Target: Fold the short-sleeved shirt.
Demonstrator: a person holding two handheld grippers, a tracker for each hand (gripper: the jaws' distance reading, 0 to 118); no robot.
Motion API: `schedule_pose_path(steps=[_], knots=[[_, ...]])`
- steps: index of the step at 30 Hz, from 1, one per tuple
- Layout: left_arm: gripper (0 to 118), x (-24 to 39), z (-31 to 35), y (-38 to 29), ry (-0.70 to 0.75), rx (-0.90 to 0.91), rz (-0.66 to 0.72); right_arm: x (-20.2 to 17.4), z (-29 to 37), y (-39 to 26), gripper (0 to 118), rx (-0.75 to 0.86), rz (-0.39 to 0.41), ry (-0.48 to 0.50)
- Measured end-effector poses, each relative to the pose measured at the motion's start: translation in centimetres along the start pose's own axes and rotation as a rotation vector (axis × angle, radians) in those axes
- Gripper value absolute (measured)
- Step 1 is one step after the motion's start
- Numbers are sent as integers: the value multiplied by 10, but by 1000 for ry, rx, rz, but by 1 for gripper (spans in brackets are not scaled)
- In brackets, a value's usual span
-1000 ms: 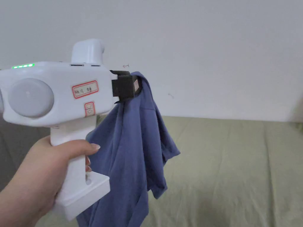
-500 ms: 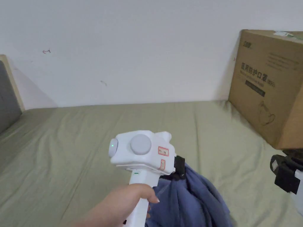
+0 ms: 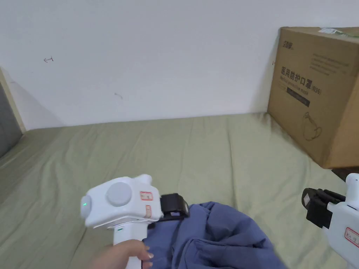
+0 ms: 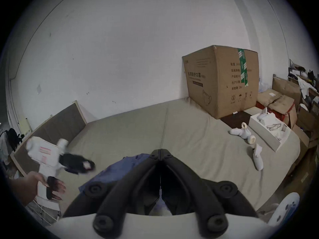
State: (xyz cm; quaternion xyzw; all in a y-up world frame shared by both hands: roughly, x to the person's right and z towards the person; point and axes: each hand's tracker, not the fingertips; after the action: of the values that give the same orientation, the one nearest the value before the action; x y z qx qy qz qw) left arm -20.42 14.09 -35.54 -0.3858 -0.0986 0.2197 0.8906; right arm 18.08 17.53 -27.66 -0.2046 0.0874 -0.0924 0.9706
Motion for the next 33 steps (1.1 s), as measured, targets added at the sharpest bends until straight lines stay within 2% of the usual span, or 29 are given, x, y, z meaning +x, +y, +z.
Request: schedule_pose_path(steps=[3, 5, 8, 9, 10, 12, 13, 14, 16, 19, 20, 29, 31, 33], knots=[[95, 0, 81, -13, 56, 405, -79, -12, 7, 8, 0, 60, 29, 23], [95, -5, 120, -34, 95, 603, -104, -21, 12, 11, 0, 109, 57, 28], [93, -10, 159, -65, 160, 767, -153, -33, 23, 8, 0, 222, 80, 23], [87, -12, 167, -74, 184, 800, -175, -37, 28, 6, 0, 268, 85, 21], [75, -13, 175, -82, 202, 817, -188, -40, 32, 4, 0, 304, 89, 17], [9, -16, 185, -97, 302, 839, -180, -47, 38, 1, 0, 359, 107, -5], [0, -19, 187, -100, 351, 839, -167, -49, 39, 1, 0, 377, 112, -18], [0, -23, 192, -108, 374, 851, -167, -51, 41, -1, 0, 393, 116, -29], [0, -31, 199, -117, 307, 837, -159, -54, 45, -2, 0, 412, 103, -42], [0, -37, 203, -124, 359, 834, -160, -53, 49, 0, 0, 418, 78, -40], [0, -39, 203, -124, 322, 850, -147, -53, 49, 0, 0, 417, 74, -39], [0, -34, 196, -112, 360, 818, -154, -58, 39, 1, 0, 398, 79, -33], [0, -38, 183, -88, 343, 712, -183, -58, 33, 2, 0, 373, 85, -16], [0, -54, 155, -56, 319, 490, -147, -58, 25, 3, 0, 334, 79, 5]])
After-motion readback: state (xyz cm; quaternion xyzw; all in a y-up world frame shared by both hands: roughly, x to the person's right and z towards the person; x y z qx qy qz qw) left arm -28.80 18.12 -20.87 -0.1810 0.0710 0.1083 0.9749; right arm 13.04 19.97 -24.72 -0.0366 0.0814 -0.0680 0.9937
